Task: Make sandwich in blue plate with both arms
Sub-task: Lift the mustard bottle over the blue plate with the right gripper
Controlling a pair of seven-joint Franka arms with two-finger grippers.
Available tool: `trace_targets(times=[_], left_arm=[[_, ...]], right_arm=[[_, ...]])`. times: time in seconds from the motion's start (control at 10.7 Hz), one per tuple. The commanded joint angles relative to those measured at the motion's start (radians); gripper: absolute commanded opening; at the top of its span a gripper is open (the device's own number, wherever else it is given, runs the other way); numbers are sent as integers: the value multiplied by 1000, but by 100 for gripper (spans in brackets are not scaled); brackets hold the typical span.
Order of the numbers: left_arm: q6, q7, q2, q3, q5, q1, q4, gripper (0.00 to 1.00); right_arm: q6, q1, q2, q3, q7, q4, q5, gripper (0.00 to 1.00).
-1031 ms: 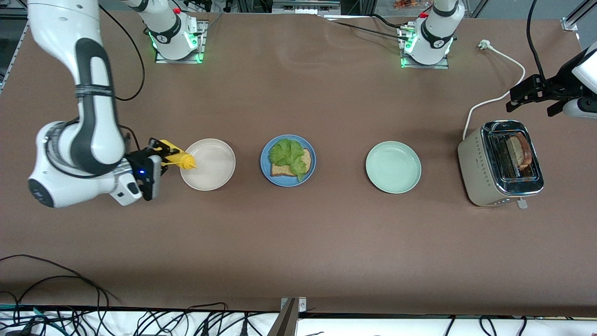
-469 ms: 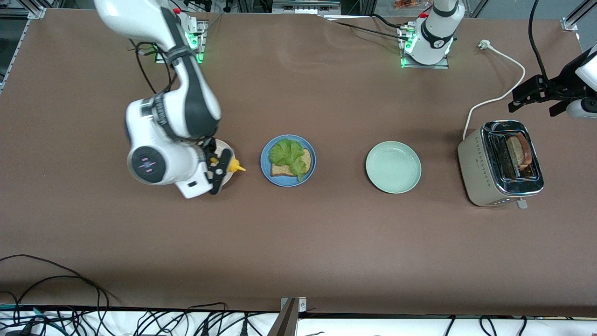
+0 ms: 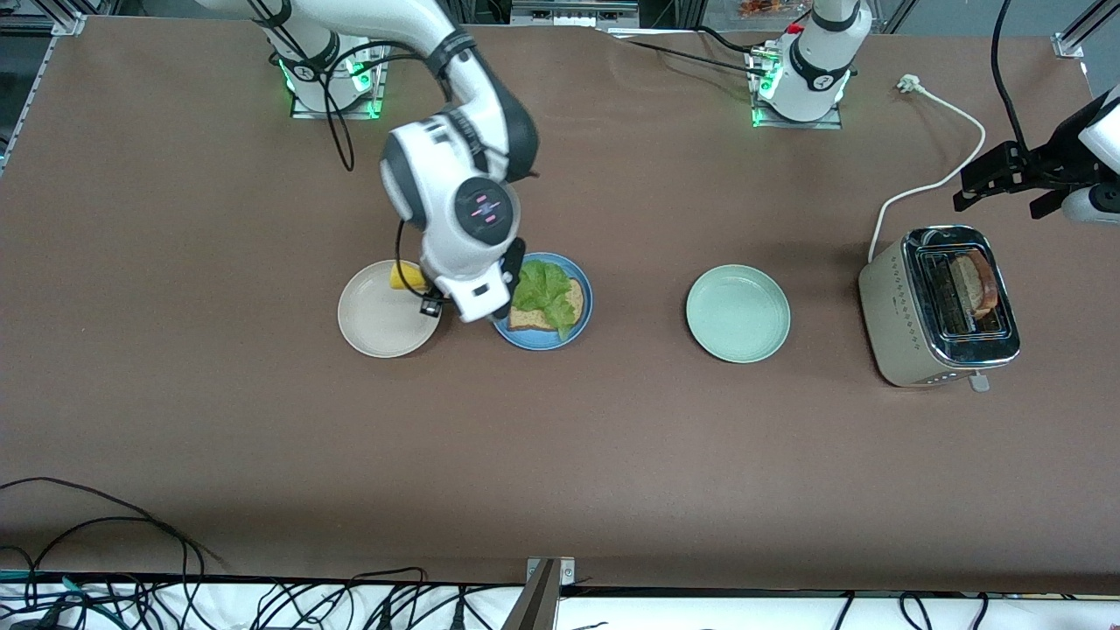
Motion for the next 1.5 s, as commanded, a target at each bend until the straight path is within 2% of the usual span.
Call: trace_targets(times=[0.0,0.09,0.28,0.47,0.75,1.03,1.31,1.41], left_arm=[[-9,17,-8,-1,-8,9,-11,100],[-9,17,-8,-1,-8,9,-11,100],[-9,17,-8,-1,-8,9,-11,100],[-9,17,-8,-2,-8,9,-12,100],[-9,18,-8,-1,-8,11,-12,100],[-6,20,-7,-1,-8,14,-20,100],[-3,21,-5,-2,-8,15,-23,100],[-1,23,-5,-1,-8,15,-26,100]], right_arm=[[-12,108,52,-13,15,28,-214,15],[-13,142,64,-14,15,28,-265,15],[-19,237,122,-13,9,23,-459,15],[-53,322,176,-19,27,28,-570,15],[-71,352,219,-17,84,20,-610,15],[-75,359,219,-24,78,22,-611,15],[-76,353,194,-43,75,28,-516,15],[-76,336,174,-65,78,28,-418,15]])
